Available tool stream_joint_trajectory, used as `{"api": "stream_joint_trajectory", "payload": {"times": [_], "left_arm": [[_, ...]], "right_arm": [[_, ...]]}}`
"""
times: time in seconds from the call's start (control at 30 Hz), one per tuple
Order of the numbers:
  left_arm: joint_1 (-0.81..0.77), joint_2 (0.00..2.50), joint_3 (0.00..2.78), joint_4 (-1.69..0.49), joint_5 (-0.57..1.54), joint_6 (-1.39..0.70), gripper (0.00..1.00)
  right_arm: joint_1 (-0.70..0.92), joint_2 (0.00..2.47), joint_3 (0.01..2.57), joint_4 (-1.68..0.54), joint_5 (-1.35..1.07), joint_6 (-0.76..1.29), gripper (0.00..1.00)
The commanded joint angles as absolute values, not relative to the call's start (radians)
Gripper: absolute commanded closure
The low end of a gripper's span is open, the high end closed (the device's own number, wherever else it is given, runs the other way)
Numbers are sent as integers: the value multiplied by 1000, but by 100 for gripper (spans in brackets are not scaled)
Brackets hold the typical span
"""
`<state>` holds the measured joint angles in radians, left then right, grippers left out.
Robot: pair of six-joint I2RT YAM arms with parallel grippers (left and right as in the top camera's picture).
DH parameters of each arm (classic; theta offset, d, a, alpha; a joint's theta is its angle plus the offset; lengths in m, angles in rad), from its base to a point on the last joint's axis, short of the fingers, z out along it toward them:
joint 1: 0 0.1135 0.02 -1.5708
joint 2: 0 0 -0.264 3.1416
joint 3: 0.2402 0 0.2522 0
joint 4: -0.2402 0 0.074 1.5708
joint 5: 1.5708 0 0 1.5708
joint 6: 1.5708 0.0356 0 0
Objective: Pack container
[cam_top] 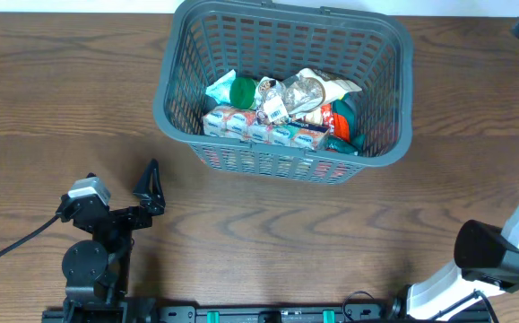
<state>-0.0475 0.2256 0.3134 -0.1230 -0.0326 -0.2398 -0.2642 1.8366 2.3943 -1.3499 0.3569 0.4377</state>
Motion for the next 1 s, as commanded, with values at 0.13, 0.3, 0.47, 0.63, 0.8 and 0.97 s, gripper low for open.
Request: {"api": "stream_joint_trajectory", "payload": {"times": [0.13,0.3,0.47,0.63,0.8,0.97], "left_arm": [[-43,213,312,-117,-33,-249,1],[-43,213,312,-117,-33,-249,1],[-43,213,312,-117,-33,-249,1],[-43,213,312,-117,-33,-249,1],[-43,213,312,-117,-33,-249,1],[-43,213,312,-117,-33,-249,1]], "right_arm": [[-80,1834,2357,-1267,466,448,1],[51,1797,2350,-1116,394,398,1],[183,1698,2307,-950,319,252,1],[270,1548,2189,-894,309,204,1],[278,1340,1957,-839,202,157,1],[275,1133,1674,-720,126,61,1]]}}
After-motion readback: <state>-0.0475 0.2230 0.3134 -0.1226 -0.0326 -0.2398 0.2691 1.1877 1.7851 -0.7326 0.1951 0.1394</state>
